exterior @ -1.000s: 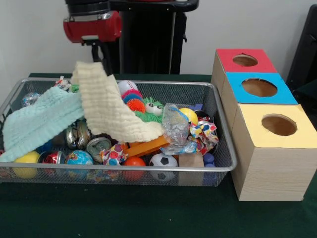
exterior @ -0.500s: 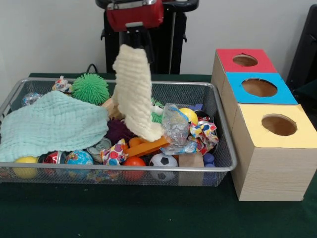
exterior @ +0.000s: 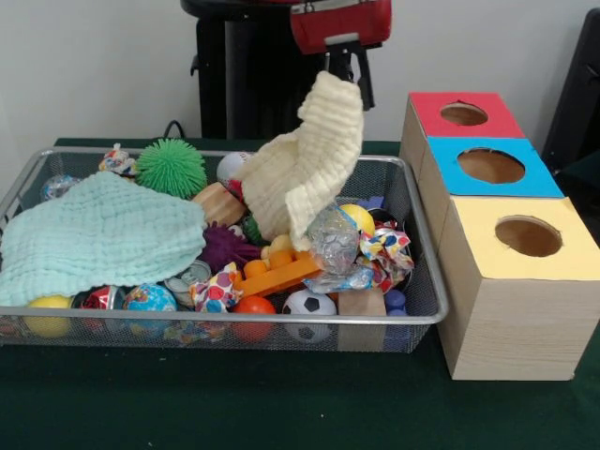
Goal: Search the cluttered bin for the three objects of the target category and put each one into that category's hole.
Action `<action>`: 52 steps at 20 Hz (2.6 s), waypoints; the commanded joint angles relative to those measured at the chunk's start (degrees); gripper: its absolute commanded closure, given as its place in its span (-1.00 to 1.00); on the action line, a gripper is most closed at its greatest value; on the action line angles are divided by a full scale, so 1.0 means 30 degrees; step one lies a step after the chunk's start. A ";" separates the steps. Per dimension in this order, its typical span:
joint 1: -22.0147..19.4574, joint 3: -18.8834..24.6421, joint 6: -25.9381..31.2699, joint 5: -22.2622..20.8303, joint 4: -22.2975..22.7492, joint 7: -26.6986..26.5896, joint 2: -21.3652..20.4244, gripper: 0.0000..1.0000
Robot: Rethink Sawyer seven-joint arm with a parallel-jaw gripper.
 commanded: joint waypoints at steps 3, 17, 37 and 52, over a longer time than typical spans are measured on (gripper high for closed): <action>0.1131 -0.1338 -0.1550 0.2474 0.2623 0.5919 -0.1208 1.00; 0.5529 -0.3604 -0.5103 0.5612 0.4165 0.7462 -0.0995 1.00; 0.4540 -0.2477 -0.5339 0.5268 0.4378 0.7603 -0.0584 1.00; 0.5523 -0.5849 -0.1654 0.5716 0.2990 0.4118 -0.2589 -1.00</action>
